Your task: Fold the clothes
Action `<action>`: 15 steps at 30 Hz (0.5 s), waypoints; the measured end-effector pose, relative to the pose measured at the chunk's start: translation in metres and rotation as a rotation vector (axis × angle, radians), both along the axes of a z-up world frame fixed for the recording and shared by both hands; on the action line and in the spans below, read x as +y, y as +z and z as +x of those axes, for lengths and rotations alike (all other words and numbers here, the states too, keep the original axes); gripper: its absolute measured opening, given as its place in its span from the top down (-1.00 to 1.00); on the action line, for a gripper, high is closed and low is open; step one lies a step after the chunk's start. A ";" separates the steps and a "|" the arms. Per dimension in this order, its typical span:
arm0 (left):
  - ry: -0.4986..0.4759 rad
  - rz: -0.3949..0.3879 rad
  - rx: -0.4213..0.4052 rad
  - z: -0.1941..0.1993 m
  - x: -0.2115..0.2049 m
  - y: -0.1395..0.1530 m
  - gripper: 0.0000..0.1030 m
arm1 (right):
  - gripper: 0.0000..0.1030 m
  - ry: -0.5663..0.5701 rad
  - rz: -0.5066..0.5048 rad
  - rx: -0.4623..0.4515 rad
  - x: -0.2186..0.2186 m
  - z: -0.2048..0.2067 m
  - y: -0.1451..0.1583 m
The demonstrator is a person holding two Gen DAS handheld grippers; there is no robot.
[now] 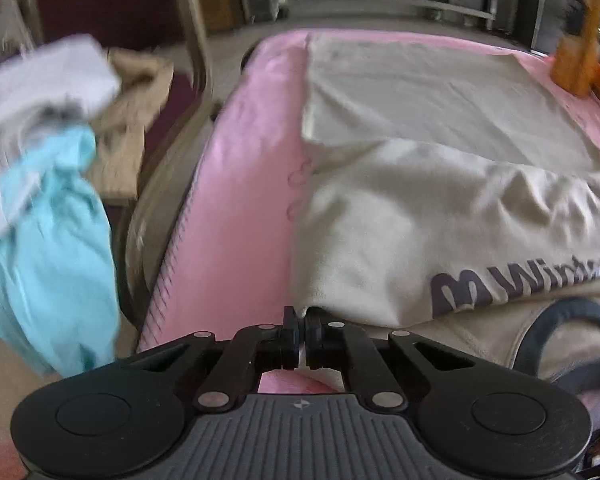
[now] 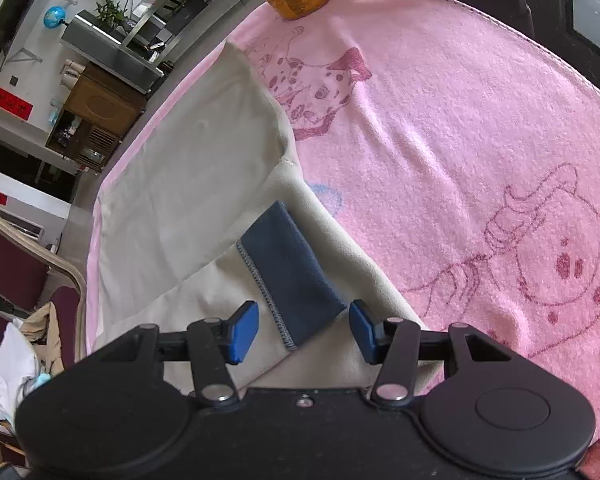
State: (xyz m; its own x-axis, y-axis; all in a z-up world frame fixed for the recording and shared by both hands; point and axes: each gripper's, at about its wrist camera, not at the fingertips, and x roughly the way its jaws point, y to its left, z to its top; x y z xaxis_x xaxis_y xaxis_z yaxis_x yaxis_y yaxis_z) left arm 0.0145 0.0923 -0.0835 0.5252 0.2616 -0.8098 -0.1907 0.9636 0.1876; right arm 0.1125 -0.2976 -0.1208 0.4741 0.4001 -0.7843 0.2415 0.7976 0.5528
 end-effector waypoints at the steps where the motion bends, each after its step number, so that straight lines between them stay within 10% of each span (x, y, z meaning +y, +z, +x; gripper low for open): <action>1: -0.012 0.032 0.001 -0.002 -0.005 0.000 0.95 | 0.05 0.001 -0.003 -0.002 0.000 0.000 0.000; 8: -0.053 0.155 0.098 -0.003 -0.019 -0.014 0.86 | 0.05 -0.001 -0.004 -0.003 -0.001 -0.002 0.000; 11: -0.023 0.041 0.024 -0.012 -0.006 0.005 0.45 | 0.05 -0.014 0.003 -0.007 -0.004 -0.006 0.003; 15: 0.001 -0.139 -0.126 -0.019 0.014 0.034 0.45 | 0.05 -0.063 0.031 -0.047 -0.014 -0.014 0.009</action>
